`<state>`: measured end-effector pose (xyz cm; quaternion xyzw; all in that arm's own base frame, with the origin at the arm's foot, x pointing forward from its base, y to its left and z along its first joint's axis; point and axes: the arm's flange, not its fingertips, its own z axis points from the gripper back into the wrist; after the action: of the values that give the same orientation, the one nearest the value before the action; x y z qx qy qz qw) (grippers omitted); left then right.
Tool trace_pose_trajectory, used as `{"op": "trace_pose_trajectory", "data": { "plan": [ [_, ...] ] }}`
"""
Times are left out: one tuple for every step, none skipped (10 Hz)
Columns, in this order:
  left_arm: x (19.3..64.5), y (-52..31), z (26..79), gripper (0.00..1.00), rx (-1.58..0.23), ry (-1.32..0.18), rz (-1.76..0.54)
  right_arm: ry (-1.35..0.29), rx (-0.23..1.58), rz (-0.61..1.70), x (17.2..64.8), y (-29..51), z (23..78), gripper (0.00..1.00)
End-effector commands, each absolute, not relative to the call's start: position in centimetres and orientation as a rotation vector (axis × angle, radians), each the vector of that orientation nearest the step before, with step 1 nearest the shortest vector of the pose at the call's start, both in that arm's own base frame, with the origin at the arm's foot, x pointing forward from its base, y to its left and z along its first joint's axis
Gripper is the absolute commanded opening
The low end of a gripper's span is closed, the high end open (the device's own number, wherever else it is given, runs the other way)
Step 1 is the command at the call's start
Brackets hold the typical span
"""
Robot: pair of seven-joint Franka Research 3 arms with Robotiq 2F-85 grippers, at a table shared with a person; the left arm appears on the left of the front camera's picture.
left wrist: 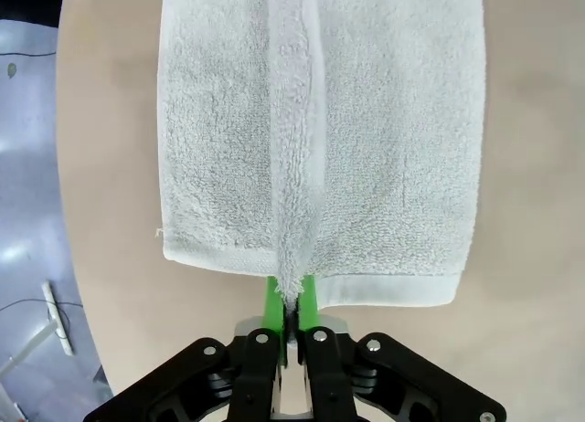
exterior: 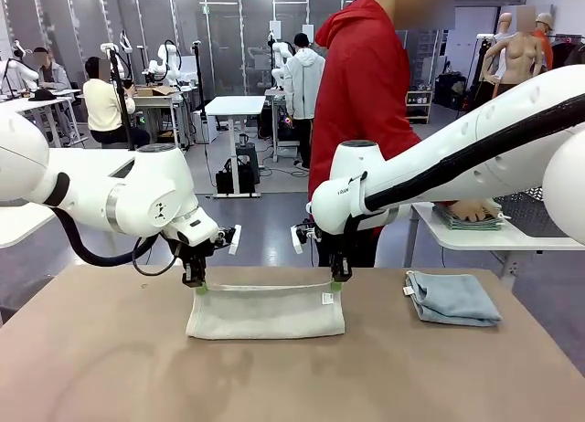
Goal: Fold the towels and place them in the basket.
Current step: When a person lays out a Towel with hook on the table, fold it in half twice.
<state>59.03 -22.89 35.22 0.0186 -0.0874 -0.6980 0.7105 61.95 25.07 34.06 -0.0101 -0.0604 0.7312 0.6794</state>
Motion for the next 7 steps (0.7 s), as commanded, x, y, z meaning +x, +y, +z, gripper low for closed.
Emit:
{"op": "trace_pose_trajectory", "data": {
  "plan": [
    [60.0, -22.6, 35.2, 0.25, 0.055, -0.2, -1.541, -0.176, -0.036, 1.701, 62.5, 24.4, 34.0, 0.27],
    [60.1, -22.0, 35.2, 0.39, 0.073, -0.229, -1.539, -0.204, -0.049, 1.729, 62.4, 24.1, 34.2, 0.47],
    [60.1, -21.3, 35.5, 0.44, 0.083, -0.244, -1.547, -0.222, -0.058, 1.762, 62.3, 23.9, 34.5, 0.31],
    [60.0, -20.7, 36.2, 0.38, 0.087, -0.258, -1.556, -0.234, -0.059, 1.766, 62.4, 23.9, 34.9, 0.67],
    [59.6, -20.3, 37.4, 0.63, 0.078, -0.26, -1.564, -0.243, -0.051, 1.753, 62.1, 23.9, 35.8, 0.5],
    [58.4, -19.9, 39.3, 0.57, 0.025, -0.235, -1.603, -0.232, -0.013, 1.684, 61.2, 24.1, 37.4, 0.87],
    [56.3, -19.7, 41.6, 0.82, -0.05, -0.215, -1.613, -0.214, 0.033, 1.627, 59.3, 24.5, 39.4, 0.7]
  ]
}}
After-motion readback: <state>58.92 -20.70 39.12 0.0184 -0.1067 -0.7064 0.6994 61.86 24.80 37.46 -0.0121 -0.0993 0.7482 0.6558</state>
